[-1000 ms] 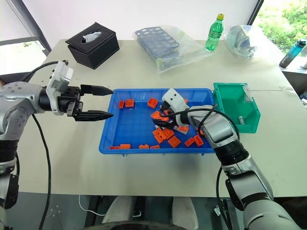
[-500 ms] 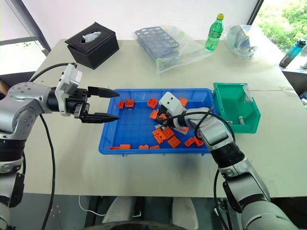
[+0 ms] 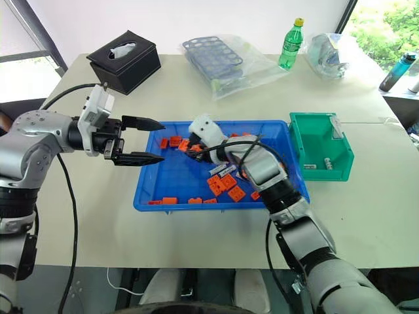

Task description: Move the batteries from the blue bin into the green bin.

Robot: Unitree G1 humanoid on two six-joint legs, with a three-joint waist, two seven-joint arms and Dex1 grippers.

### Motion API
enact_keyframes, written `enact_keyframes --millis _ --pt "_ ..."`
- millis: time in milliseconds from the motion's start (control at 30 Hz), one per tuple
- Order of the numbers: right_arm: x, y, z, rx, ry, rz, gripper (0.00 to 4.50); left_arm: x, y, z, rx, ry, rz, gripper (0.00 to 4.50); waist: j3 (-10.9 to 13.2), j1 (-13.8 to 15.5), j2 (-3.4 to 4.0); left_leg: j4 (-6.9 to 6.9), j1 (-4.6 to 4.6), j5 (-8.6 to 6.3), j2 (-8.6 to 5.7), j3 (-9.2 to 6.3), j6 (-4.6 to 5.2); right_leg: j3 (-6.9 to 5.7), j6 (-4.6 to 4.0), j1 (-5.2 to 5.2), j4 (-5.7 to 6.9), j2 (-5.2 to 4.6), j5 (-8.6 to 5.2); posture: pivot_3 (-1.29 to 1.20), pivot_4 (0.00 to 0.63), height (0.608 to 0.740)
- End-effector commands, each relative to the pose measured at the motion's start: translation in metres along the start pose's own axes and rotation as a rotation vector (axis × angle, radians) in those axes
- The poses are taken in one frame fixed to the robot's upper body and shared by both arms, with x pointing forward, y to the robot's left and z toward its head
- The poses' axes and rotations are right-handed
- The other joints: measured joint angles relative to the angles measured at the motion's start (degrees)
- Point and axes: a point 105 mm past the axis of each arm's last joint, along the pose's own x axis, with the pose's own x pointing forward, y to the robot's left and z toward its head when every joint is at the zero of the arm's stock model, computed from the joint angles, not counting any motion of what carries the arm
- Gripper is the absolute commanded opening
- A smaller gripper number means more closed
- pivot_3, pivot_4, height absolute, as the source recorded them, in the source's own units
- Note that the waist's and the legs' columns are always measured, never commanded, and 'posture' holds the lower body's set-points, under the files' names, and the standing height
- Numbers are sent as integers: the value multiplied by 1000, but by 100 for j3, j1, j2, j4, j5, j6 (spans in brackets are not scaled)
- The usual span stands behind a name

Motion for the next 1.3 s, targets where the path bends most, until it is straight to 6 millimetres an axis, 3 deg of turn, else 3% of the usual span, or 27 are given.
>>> enact_keyframes --millis 33,200,367,567,733,1067,1200,1300 --pt "-6 -8 20 -68 -44 -28 4055 -1 0 10 51 -11 4 4500 0 8 0 1 0 0 -3 0 0 0 0 0 0 -1 0 0 150 730" --pt "-34 -8 34 -103 -81 22 4055 -1 -3 8 46 -7 -4 4500 0 -15 0 1 0 0 -1 -2 0 0 0 -1 1 0 0 0 150 730" --pt "-51 -16 20 -251 15 105 4055 2 -4 7 45 -5 -22 4500 0 -18 0 1 0 -1 -1 -2 1 0 0 0 -1 2 0 0 150 730" --pt "-52 -38 4 -346 106 133 4055 7 -5 9 49 -14 -41 4500 1 -40 -2 1 1 -1 2 0 1 1 0 -3 0 5 0 0 150 730" --pt "-58 -33 -18 -491 158 251 4055 7 -8 12 50 -20 -51 4500 3 -18 -4 1 0 0 2 0 1 1 0 -2 0 1 0 0 150 730" --pt "-56 -43 -9 -477 83 210 4055 8 -8 12 47 -26 -41 4500 3 -32 -4 4 2 1 3 0 -2 1 0 1 -1 1 0 0 150 730" --pt "-64 -37 1 -442 26 264 4055 8 -9 8 31 -39 -33 4500 3 -20 -4 4 2 1 3 0 -3 1 0 1 -1 0 0 0 150 730" --pt "-72 -33 -5 -464 59 323 4055 9 -7 2 27 -37 -11 4500 3 -15 -4 5 2 1 3 0 -2 0 0 2 -1 -2 0 0 150 730"
